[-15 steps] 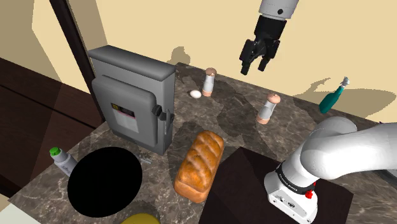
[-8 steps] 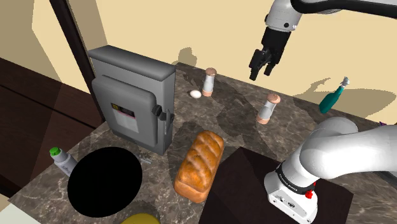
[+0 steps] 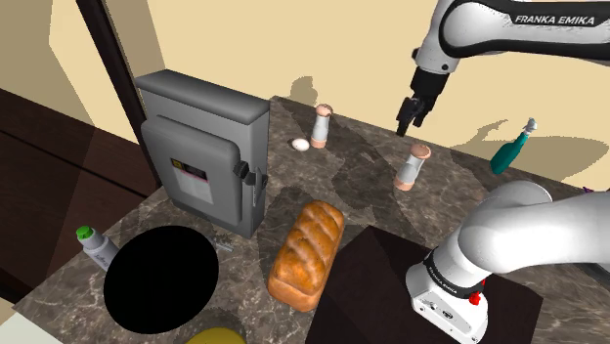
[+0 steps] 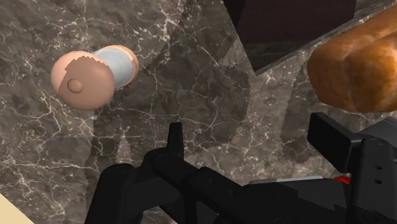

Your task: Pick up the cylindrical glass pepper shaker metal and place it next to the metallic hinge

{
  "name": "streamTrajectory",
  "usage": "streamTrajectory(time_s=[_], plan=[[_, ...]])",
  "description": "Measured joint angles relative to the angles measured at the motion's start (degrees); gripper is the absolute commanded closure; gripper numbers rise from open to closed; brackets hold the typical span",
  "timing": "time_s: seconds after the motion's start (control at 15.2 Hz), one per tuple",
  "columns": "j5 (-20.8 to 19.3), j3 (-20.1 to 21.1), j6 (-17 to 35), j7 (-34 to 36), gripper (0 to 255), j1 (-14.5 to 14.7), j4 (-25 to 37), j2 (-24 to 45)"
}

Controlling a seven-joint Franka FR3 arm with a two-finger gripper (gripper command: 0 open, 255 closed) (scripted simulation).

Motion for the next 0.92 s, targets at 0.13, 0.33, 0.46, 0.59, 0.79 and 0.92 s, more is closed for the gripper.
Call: streamTrajectory(time_s=[0.13,0.33,0.46,0.59,0.79,0.92], plan=[[-2.2,-2.3,1.9,-3.1,0,-0.8,-1.1,0.7],[-5.4,-6.2,5.9,-7.9,0,-2.0,-2.4,3.2],[-7.4,-8.9,8.0,-11.1,0,-2.8,-2.5,5.0],[-8.8,-11.2,10.9,-13.8,0,-2.9,-2.1,8.0],[-11.0,-15.3,15.2,-18.7,0,-3.5,-1.7,12.2],[-11.7,-16.8,17.1,-20.4,0,-3.6,-1.7,13.9]])
